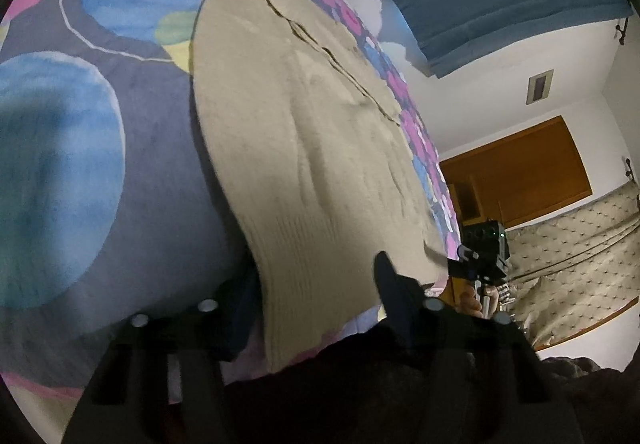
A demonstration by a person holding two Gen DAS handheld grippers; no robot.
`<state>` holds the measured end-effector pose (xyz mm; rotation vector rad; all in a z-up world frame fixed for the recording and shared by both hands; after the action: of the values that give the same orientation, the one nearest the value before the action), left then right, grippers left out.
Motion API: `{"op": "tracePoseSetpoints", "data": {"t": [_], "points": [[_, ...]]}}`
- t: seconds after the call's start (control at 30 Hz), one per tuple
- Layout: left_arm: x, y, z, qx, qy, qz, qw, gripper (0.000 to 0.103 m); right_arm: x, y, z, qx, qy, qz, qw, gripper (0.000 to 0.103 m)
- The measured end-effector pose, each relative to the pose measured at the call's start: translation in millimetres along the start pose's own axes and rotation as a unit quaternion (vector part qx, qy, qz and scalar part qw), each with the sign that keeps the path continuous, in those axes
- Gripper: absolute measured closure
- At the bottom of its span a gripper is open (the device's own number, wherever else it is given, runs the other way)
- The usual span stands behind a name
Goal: Fold small clothes
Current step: 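Lift the sweater hem with both grippers and fold it toward the collar, then lay the hem onto the collar and open both grippers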
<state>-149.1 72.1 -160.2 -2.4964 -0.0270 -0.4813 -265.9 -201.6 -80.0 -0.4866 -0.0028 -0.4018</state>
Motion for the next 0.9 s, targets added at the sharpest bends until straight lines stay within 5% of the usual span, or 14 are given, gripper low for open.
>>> {"op": "tracePoseSetpoints", "data": {"t": [0.17,0.27,0.37,0.53,0.73,0.9], "points": [[-3.0,4.5,2.2,0.02,0.009,0.004,0.9998,0.076,-5.5,5.0,-4.9,-0.017,-0.002,0.012,1.0,0.067],[-8.5,1.8,6.5,0.02,0.011,0.01,0.9997,0.098,-9.4,6.5,-7.3,-0.029,-0.009,0.019,0.999,0.084],[-10.5,0.0,5.7,0.014,0.009,0.009,0.9998,0.099,-13.0,8.5,-6.5,-0.037,-0.015,0.023,0.999,0.097],[13.8,-25.1,-15.4,0.006,0.031,-0.041,0.9986,0.099,1.2,-7.1,17.3,0.008,-0.023,-0.008,1.0,0.098],[92.0,-43.5,-50.9,-0.01,0.072,-0.102,0.9922,0.099,72.6,-31.9,59.1,0.064,-0.047,-0.067,0.995,0.098],[169.0,-25.7,-61.8,-0.003,0.098,-0.136,0.9858,0.099,163.4,-32.8,64.9,0.078,-0.046,-0.103,0.991,0.098]]}}
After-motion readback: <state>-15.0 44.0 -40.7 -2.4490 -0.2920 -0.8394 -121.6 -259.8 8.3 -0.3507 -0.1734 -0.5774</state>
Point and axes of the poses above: each gripper's, at about its wrist camera, not at the fingertips, and y roughly the way its jaws point, z to its left, x to its top, the point moved 9 cm from there along y, roughly the way its jaws point, and after that the axes turned 2 degrees about y, right-handed, at the moved point
